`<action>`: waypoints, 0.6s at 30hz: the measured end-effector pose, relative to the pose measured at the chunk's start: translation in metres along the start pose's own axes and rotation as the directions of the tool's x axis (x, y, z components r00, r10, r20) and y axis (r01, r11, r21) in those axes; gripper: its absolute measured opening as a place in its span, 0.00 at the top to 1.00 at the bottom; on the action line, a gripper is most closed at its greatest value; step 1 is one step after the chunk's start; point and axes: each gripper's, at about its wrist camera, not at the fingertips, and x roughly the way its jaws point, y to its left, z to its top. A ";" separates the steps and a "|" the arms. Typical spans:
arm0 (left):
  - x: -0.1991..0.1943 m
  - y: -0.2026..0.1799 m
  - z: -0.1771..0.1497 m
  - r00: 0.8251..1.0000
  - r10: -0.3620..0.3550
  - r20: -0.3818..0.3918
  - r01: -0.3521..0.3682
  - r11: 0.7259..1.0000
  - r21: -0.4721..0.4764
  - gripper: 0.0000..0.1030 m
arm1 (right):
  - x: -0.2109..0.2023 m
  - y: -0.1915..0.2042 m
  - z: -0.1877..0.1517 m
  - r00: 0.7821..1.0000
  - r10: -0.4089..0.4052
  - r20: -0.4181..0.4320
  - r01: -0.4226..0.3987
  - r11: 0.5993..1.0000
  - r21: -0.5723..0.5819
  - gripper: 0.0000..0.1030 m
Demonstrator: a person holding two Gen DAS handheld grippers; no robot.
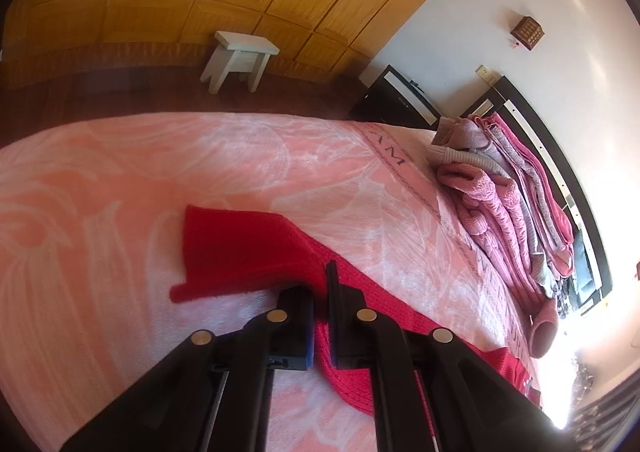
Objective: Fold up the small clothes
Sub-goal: 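Lift the cuff with the left gripper and carry it across over the first sleeve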
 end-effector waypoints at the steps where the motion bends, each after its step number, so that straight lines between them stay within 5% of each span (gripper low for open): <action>1: -0.001 -0.006 -0.001 1.000 -0.001 0.006 0.001 1.000 0.019 0.96 | -0.002 -0.001 -0.001 1.000 0.004 0.000 -0.004 1.000 0.001 0.19; 10: -0.012 -0.089 -0.027 0.995 -0.099 0.008 0.095 0.976 0.194 0.96 | -0.026 -0.016 -0.010 1.000 0.016 0.008 -0.016 1.000 0.011 0.26; 18: -0.020 -0.198 -0.086 0.967 -0.247 -0.070 0.254 0.890 0.379 0.96 | -0.048 -0.039 -0.024 0.999 -0.024 0.027 0.024 1.000 -0.007 0.26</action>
